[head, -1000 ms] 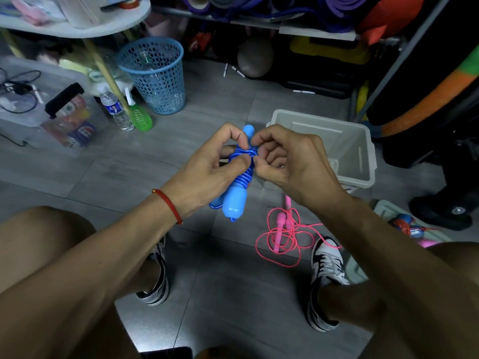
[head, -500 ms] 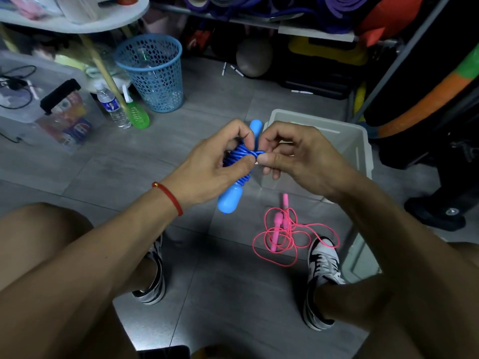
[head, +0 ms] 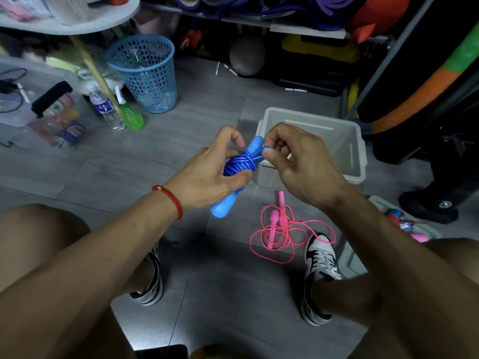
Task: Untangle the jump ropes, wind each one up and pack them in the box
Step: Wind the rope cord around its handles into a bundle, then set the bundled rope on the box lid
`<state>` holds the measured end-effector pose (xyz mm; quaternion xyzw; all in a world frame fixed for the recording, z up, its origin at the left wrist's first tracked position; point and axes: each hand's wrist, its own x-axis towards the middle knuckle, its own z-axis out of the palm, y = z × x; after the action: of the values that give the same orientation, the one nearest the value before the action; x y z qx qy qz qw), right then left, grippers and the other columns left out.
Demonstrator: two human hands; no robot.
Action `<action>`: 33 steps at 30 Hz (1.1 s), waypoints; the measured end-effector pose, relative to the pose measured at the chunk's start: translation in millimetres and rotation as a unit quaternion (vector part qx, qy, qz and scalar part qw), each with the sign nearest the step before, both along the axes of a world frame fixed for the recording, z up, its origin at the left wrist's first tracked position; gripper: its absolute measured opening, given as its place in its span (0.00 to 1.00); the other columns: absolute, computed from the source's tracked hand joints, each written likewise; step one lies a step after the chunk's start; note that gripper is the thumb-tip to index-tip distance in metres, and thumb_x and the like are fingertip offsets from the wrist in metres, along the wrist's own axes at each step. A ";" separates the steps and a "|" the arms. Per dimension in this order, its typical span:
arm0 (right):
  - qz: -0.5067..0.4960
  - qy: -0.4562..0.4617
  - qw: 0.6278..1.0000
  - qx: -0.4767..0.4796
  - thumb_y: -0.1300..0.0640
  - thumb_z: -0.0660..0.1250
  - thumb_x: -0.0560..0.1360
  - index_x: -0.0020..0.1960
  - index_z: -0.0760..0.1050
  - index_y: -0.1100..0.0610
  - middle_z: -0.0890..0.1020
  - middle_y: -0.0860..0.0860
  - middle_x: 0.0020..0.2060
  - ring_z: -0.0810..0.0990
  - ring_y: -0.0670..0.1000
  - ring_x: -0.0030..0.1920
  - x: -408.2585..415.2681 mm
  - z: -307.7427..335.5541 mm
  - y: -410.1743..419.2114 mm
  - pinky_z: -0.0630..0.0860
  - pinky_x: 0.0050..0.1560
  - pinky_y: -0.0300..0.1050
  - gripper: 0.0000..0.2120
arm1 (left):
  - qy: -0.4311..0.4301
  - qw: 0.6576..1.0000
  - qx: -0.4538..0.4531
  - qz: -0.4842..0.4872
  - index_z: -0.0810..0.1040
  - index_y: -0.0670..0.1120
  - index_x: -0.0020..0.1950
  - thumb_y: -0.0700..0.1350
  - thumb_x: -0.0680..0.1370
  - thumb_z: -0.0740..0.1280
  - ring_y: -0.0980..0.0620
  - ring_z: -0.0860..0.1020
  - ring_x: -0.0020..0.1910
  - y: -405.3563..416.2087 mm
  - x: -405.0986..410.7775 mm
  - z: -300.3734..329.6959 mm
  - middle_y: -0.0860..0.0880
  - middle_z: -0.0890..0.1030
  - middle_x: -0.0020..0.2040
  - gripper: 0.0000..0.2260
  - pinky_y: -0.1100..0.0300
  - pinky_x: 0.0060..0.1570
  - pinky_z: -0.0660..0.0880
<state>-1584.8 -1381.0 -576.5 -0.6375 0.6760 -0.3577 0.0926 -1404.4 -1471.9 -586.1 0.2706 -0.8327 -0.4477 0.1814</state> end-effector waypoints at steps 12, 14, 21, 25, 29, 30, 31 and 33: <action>-0.038 -0.120 0.984 0.129 0.37 0.67 0.74 0.56 0.75 0.44 0.81 0.46 0.51 0.84 0.48 0.48 -37.2 9.7 12.0 0.82 0.50 0.51 0.15 | -0.067 0.976 -0.205 0.014 0.73 0.52 0.56 0.48 0.68 0.77 0.51 0.80 0.49 9.5 -31.1 11.8 0.55 0.81 0.52 0.20 0.56 0.51 0.76; -0.007 -0.175 0.966 0.190 0.36 0.69 0.73 0.61 0.75 0.43 0.82 0.48 0.52 0.86 0.50 0.47 -40.3 11.7 15.6 0.84 0.48 0.54 0.20 | -0.066 0.969 -0.238 -0.017 0.71 0.54 0.57 0.49 0.68 0.76 0.49 0.81 0.49 14.8 -42.8 14.7 0.57 0.82 0.51 0.21 0.52 0.48 0.78; -0.018 -0.227 0.926 0.300 0.53 0.73 0.76 0.62 0.79 0.58 0.84 0.61 0.48 0.83 0.54 0.46 -106.2 34.3 55.5 0.84 0.53 0.54 0.16 | -0.019 0.971 -0.225 -0.080 0.71 0.52 0.65 0.46 0.68 0.80 0.56 0.77 0.55 34.8 -108.5 14.3 0.58 0.77 0.59 0.30 0.67 0.56 0.71; -0.055 -0.271 0.892 0.359 0.57 0.73 0.76 0.62 0.78 0.57 0.83 0.54 0.43 0.82 0.52 0.44 -168.3 34.5 102.6 0.82 0.47 0.50 0.15 | 0.000 0.957 -0.239 -0.165 0.72 0.50 0.66 0.50 0.67 0.80 0.53 0.75 0.57 58.5 -171.2 2.2 0.54 0.75 0.63 0.30 0.54 0.60 0.73; -0.175 -0.325 0.849 0.378 0.57 0.71 0.77 0.54 0.79 0.67 0.81 0.62 0.42 0.80 0.58 0.43 -230.9 -18.6 188.1 0.80 0.47 0.53 0.13 | -0.041 0.945 -0.247 -0.209 0.71 0.54 0.64 0.60 0.65 0.71 0.47 0.74 0.63 85.3 -237.7 -31.4 0.53 0.74 0.63 0.29 0.45 0.60 0.73; -0.234 -0.351 0.830 0.365 0.57 0.71 0.77 0.55 0.80 0.66 0.82 0.63 0.43 0.80 0.57 0.42 -239.7 -42.9 213.5 0.80 0.46 0.52 0.12 | -0.064 0.948 -0.226 -0.215 0.71 0.54 0.64 0.58 0.66 0.70 0.46 0.74 0.62 91.9 -252.9 -42.3 0.51 0.74 0.63 0.28 0.47 0.61 0.73; -0.289 -0.385 0.804 0.347 0.58 0.70 0.78 0.54 0.80 0.65 0.82 0.61 0.43 0.80 0.55 0.41 -242.6 -67.4 237.5 0.80 0.43 0.49 0.10 | -0.088 0.949 -0.202 -0.224 0.72 0.52 0.64 0.54 0.68 0.71 0.46 0.74 0.62 97.8 -267.1 -53.8 0.49 0.75 0.62 0.26 0.50 0.63 0.71; -0.396 -0.476 0.729 0.293 0.61 0.68 0.78 0.48 0.80 0.61 0.81 0.57 0.41 0.79 0.52 0.38 -236.0 -120.9 278.4 0.78 0.39 0.43 0.04 | -0.127 0.945 -0.171 -0.247 0.73 0.48 0.64 0.46 0.71 0.73 0.45 0.74 0.61 107.1 -292.4 -78.0 0.46 0.76 0.61 0.23 0.56 0.62 0.69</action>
<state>-1820.8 -1102.7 -697.5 0.0003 0.8056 -0.4030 0.4343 -1696.8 -1364.8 -664.0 0.0762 -0.9536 -0.2911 0.0013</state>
